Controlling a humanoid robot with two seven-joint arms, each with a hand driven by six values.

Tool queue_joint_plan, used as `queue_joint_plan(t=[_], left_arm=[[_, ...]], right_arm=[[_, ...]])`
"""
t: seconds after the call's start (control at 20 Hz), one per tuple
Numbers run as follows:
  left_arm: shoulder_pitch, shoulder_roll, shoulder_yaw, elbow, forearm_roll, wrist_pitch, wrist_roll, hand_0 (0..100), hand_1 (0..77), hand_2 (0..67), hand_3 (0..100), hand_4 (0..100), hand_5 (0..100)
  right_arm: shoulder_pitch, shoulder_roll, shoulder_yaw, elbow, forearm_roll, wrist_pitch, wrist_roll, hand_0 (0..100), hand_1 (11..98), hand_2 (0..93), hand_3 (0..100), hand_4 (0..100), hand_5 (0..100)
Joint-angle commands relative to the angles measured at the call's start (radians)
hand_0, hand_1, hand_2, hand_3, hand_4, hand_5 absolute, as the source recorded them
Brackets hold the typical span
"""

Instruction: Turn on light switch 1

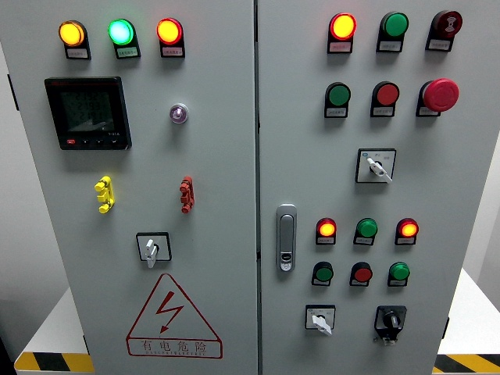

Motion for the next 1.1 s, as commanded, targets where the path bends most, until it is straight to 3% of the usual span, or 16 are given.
queue_joint_plan(t=[0.0, 0.5, 0.75, 0.9, 1.05], left_arm=[[0.002, 0.000, -0.141, 0.002, 0.140, 0.000, 0.000, 0, 0.0, 0.0, 0, 0, 0], [0.009, -0.005, -1.059, 0.003, 0.971, -0.007, 0.000, 0, 0.0, 0.0, 0, 0, 0], [0.009, -0.002, -1.366, 0.005, 1.302, -0.040, -0.006, 0, 0.0, 0.0, 0, 0, 0], [0.009, 0.001, -1.422, 0.002, 1.338, -0.070, -0.014, 0, 0.0, 0.0, 0, 0, 0], [0.006, 0.001, -1.305, -0.011, 1.321, -0.077, -0.051, 0, 0.0, 0.0, 0, 0, 0]], right_arm=[[0.000, 0.0000, 0.001, 0.000, 0.000, -0.001, 0.000, 0, 19.7, 0.0, 20, 19, 10], [0.000, 0.0000, -0.001, 0.000, 0.000, 0.001, 0.000, 0, 19.9, 0.0, 20, 19, 10], [0.000, 0.0000, -0.001, 0.000, 0.000, 0.001, 0.000, 0, 19.9, 0.0, 20, 19, 10], [0.000, -0.0016, -0.001, 0.000, 0.000, 0.001, 0.000, 0, 19.6, 0.0, 20, 19, 10], [0.000, 0.0000, -0.001, 0.000, 0.000, 0.001, 0.000, 0, 19.5, 0.0, 20, 19, 10]])
